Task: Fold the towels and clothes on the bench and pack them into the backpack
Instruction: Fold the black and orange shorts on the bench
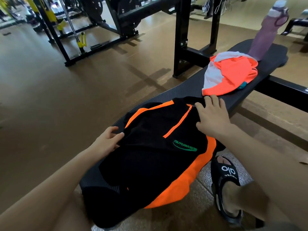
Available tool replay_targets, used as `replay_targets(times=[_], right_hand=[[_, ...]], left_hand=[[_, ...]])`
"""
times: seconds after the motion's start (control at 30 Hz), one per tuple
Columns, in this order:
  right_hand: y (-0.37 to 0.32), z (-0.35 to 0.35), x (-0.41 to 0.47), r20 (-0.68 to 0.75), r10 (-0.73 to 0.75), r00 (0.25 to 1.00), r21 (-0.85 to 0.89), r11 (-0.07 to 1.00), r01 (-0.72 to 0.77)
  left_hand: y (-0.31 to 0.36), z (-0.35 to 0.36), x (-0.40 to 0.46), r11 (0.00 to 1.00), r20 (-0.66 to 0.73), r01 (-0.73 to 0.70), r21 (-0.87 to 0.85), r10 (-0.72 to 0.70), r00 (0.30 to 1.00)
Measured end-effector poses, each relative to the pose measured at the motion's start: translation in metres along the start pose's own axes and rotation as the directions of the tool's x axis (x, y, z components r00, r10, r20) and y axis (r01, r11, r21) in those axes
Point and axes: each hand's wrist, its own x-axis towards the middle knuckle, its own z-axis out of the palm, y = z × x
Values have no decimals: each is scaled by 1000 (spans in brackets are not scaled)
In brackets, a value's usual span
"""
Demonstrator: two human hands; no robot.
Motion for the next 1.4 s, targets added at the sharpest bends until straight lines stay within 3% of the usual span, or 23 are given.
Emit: replay_targets(times=[0.13,0.2,0.3,0.43,0.5,0.57,0.63,0.7,0.8,0.93,1.0,1.07,1.13,1.2,1.33,1.4], right_hand=[[-11,12,14,-5,-91,996,-3,996,91],[-16,19,21,-86,-132,987,-24,991,130],[-29,18,33,-187,-189,964,45,979,201],[-46,22,42,42,-220,975,171,963,210],[-46,27,47,128,-202,971,120,975,187],[-43,30,54,188,-152,970,93,986,137],[-40,29,61,224,-92,970,97,993,72],[-36,28,66,235,-38,971,92,996,16],[-33,29,68,247,12,969,80,996,-33],[-43,23,64,141,-3,990,10,1000,2],[-53,19,63,-10,-134,991,86,987,135],[-64,19,61,-120,-310,943,171,929,327],[-74,20,57,-69,-417,906,213,881,422],[-78,25,51,77,-443,893,204,884,421],[-68,30,58,187,-334,924,126,941,315],[-58,29,63,209,-247,946,111,967,228]], left_hand=[[19,6,40,991,-75,-117,69,122,990],[23,9,60,988,-102,-138,70,144,984],[25,9,83,976,-5,-148,160,151,989],[33,11,97,921,-3,-225,317,238,971],[34,7,101,884,-105,-262,387,325,940],[35,-3,105,905,-283,-268,331,366,887],[38,-19,106,947,-460,-245,208,316,830],[37,-34,108,980,-552,-189,67,195,811],[29,-38,109,999,-420,-34,10,35,907],[24,-19,106,984,-159,-31,175,59,986],[27,-11,103,947,-115,-61,314,102,988],[28,-8,100,934,-136,-74,351,128,982],[26,-6,99,933,-132,-92,348,146,980],[20,0,99,899,-136,-142,415,216,967],[13,2,94,829,-226,-244,504,399,889],[15,-4,88,916,-253,-191,352,290,923]])
